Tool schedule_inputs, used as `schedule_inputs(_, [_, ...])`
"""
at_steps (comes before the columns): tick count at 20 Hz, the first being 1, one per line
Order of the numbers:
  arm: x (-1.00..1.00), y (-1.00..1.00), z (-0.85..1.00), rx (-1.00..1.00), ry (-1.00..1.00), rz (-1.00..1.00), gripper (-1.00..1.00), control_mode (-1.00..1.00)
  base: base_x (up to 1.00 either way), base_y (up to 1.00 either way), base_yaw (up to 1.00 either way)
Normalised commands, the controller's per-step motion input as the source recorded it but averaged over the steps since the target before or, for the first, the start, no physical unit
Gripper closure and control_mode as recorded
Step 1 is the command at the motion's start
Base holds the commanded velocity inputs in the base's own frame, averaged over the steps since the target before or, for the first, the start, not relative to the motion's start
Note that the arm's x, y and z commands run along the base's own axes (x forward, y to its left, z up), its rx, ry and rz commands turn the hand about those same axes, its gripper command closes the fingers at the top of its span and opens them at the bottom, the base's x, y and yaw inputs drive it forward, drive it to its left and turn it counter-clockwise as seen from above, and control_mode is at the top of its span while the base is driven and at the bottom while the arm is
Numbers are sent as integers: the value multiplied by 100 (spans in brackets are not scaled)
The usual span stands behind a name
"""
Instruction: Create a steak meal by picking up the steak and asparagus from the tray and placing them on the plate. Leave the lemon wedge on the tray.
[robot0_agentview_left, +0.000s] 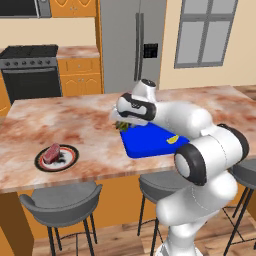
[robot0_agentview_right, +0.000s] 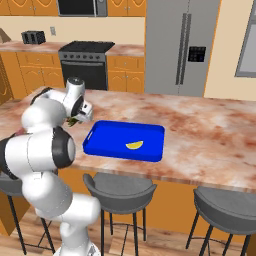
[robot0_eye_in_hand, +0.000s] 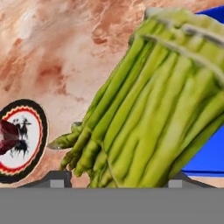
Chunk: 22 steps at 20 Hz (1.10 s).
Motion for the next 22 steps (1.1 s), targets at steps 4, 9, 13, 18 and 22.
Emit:
schedule_inputs(4, [-11, 99, 0, 1, 1, 21, 100, -100, 0, 0, 0])
schedule_inputs(9, [-2, 92, -3, 0, 5, 15, 100, -100, 0, 0, 0])
schedule_inputs(13, [0, 89, -23, 0, 7, 14, 100, -100, 0, 0, 0])
schedule_inputs(18, [0, 83, -26, 0, 10, 13, 100, -100, 0, 0, 0])
schedule_inputs(22, [0, 65, -36, 0, 11, 9, 100, -100, 0, 0, 0])
